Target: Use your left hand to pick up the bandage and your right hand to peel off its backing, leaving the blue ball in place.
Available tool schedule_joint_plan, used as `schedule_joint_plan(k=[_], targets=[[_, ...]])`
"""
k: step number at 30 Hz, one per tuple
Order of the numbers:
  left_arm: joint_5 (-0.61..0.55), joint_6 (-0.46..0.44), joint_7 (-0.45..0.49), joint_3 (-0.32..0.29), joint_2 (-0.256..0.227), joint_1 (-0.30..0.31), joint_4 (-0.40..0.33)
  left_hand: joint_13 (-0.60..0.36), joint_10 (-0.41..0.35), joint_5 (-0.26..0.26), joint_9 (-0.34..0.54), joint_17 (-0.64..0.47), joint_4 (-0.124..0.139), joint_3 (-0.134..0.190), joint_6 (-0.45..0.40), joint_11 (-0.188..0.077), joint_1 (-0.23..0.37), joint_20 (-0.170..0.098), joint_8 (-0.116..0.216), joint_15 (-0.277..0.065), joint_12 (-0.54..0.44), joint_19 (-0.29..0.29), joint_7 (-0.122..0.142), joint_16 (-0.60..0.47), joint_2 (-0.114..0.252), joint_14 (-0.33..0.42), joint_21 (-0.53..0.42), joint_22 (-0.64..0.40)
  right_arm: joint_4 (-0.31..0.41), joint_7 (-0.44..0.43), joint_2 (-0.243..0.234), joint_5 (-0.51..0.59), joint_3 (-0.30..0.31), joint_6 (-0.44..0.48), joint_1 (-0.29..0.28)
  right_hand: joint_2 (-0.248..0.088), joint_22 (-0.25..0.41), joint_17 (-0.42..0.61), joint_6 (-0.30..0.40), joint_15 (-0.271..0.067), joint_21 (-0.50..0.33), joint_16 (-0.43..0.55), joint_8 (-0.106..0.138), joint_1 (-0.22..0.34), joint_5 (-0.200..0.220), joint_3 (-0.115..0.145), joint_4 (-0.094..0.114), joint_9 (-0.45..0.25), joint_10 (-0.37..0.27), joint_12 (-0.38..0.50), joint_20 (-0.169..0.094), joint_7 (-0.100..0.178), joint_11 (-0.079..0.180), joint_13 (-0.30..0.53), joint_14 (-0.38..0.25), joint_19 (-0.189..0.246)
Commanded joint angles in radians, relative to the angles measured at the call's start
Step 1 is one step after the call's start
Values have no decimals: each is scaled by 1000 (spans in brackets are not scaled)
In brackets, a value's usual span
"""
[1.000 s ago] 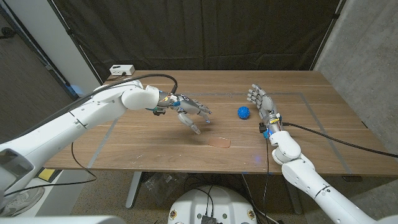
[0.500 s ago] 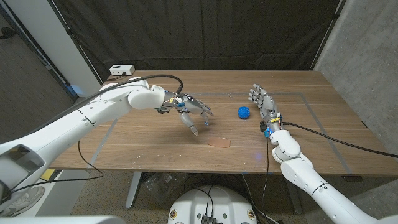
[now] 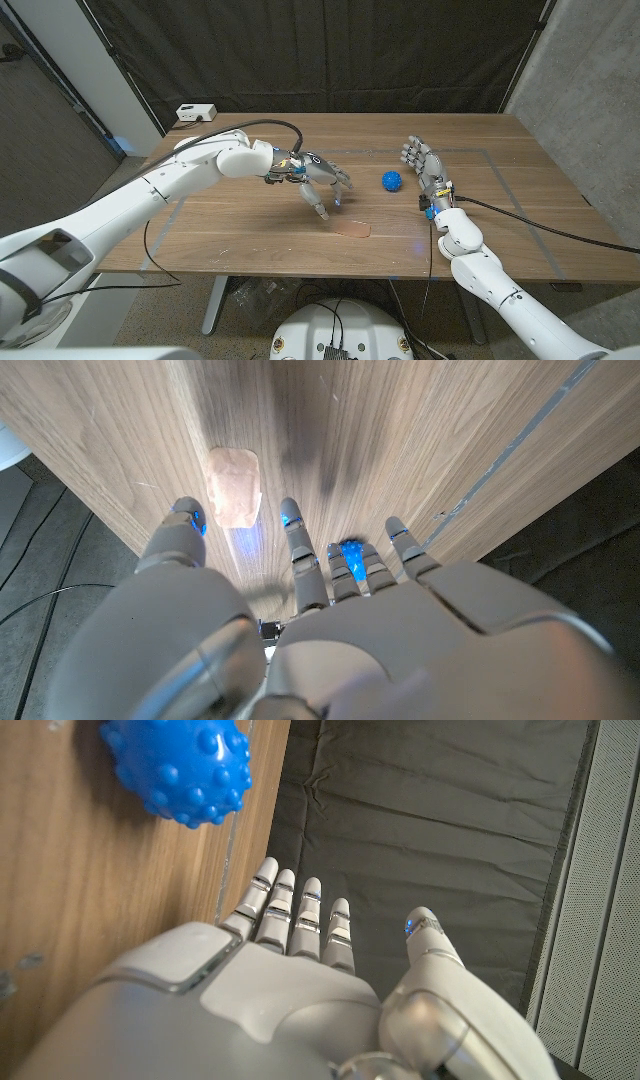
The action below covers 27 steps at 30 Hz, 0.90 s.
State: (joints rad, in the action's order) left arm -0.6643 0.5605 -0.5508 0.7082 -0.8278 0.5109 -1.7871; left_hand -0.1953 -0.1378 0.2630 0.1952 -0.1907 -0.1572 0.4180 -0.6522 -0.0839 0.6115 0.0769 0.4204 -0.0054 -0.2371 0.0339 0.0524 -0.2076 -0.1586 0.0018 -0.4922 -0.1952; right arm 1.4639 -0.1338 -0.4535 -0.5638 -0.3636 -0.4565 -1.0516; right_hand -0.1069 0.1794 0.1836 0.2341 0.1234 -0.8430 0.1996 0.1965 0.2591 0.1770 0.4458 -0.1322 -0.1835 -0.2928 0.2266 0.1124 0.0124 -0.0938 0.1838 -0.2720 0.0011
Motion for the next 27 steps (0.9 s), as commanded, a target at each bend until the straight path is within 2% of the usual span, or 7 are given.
schedule_joint_plan(k=[1, 5, 9, 18, 27], targets=[[-101, -15, 83, 2, 8, 30, -38, -2, -14, 8, 4, 0, -7, -8, -43, -9, 33, 7, 18, 3, -2, -5, -12, 1, -4, 6, -1, 0, -23, 22, -2, -24, 12, -16, -2, 4, 1, 6, 10, 1, 1, -1, 6, -5, 6, 6, 1, -3, -7, 1, 8, 0, -1, 4, -9, 5], [-149, -37, 80, 7, 3, 41, -67, -2, -13, 10, 5, 0, -8, -11, -46, -12, 42, 5, 19, 3, 1, -3, -15, 3, -6, 2, 0, 0, -24, 29, -6, -31, 15, -20, -9, 4, 1, 6, 10, 2, 2, -1, 6, -6, 6, 6, 2, -3, -6, 0, 8, -1, 1, 4, -9, 5], [-196, -50, 107, 11, 0, 56, -83, -2, -8, 11, 7, -1, -7, -15, -39, -13, 49, 3, 17, 5, 5, -2, -7, 6, -8, -4, 2, 0, -26, 39, -9, -42, 18, -22, -16, 4, 1, 6, 10, 2, 3, -1, 5, -7, 6, 6, 2, -3, -7, 0, 8, 0, 0, 4, -9, 5], [-217, -39, 140, 22, 1, 68, -79, -3, -17, 12, 8, -3, -3, -24, -50, -18, 54, -2, 22, 2, 5, 1, -6, 5, -9, -5, 5, -1, -13, 36, -16, -45, 26, -28, -35, 5, 1, 6, 11, 3, 5, -1, 4, -9, 6, 6, 3, -3, -7, 0, 7, 0, 0, 4, -9, 6], [-286, -54, 185, 23, -9, 92, -110, -4, -26, 16, 15, -4, -2, -30, -67, -26, 69, -3, 34, 0, 6, -2, -2, 4, -4, -1, 5, -1, -22, 44, -11, -52, 29, -43, -43, 5, 2, 6, 11, 3, 7, 0, 3, -12, 6, 6, 4, -3, -8, 0, 7, 1, 0, 4, -11, 7]])
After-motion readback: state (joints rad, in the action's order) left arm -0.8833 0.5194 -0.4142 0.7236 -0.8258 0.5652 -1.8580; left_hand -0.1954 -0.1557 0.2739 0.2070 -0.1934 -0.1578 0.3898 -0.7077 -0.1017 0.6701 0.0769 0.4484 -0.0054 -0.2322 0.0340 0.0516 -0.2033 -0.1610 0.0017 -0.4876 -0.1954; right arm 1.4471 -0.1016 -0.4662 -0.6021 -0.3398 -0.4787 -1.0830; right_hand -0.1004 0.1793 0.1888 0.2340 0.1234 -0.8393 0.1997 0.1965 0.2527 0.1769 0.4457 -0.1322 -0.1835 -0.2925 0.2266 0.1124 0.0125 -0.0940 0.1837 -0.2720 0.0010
